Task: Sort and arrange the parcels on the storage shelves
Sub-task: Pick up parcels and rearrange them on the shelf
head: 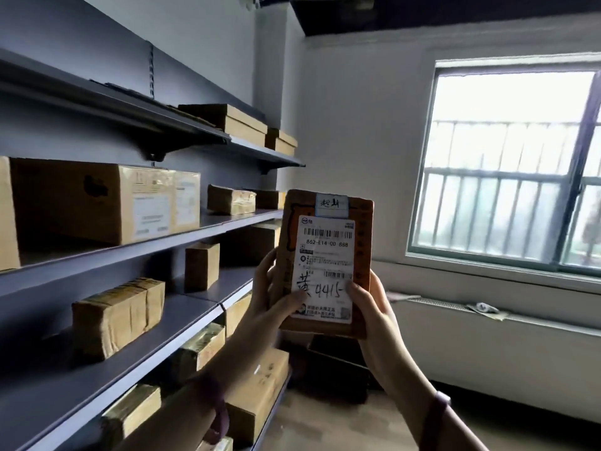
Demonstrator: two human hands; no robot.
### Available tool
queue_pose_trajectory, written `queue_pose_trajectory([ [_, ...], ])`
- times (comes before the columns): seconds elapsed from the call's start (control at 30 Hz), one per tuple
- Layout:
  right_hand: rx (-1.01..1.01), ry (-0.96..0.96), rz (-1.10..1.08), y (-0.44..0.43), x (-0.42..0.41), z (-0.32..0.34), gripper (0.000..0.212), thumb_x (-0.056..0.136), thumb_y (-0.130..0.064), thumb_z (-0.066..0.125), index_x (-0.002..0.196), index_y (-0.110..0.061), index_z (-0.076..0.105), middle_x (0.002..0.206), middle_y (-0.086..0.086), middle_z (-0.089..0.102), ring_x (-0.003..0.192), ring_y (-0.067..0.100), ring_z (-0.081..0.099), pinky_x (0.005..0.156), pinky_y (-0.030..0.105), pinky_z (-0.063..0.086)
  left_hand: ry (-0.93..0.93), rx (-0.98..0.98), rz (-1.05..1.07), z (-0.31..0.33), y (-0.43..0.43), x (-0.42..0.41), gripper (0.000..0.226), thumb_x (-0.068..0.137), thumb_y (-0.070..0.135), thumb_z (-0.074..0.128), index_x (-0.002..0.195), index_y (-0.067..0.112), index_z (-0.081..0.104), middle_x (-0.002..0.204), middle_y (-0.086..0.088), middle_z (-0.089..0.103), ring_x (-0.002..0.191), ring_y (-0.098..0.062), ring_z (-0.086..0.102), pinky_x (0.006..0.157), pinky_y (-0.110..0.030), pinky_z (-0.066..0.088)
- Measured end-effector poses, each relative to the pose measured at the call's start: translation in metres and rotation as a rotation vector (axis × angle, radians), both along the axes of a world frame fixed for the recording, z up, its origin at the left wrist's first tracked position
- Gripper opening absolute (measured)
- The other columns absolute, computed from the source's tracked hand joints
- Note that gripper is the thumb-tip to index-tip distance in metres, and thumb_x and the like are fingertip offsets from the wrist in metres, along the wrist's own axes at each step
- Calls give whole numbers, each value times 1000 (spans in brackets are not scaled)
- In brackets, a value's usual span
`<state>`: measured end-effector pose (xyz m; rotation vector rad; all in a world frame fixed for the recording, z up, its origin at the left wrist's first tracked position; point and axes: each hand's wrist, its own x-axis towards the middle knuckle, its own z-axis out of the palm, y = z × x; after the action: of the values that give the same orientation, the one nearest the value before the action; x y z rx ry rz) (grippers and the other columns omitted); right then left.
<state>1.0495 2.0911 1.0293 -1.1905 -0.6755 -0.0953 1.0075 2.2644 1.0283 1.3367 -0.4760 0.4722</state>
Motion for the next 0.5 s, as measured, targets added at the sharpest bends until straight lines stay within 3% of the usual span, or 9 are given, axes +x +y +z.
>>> queue_pose_trajectory([
  [0.17,-12,5,-96,13,98,-5,75,74,-52,76,139,-31,45,133,4,62,122,25,60,89,40,57,40,2,-119,-6,18,117,76,70,40,79,133,51,36,129,6,61,115,-20,62,83,-39,57],
  [0.5,-54,26,-224,8,268,-16,70,77,-46,71,140,-31,43,132,3,63,122,25,60,97,51,51,83,-12,-226,-27,19,315,71,71,39,80,128,53,41,130,4,61,116,-20,62,83,-35,57],
])
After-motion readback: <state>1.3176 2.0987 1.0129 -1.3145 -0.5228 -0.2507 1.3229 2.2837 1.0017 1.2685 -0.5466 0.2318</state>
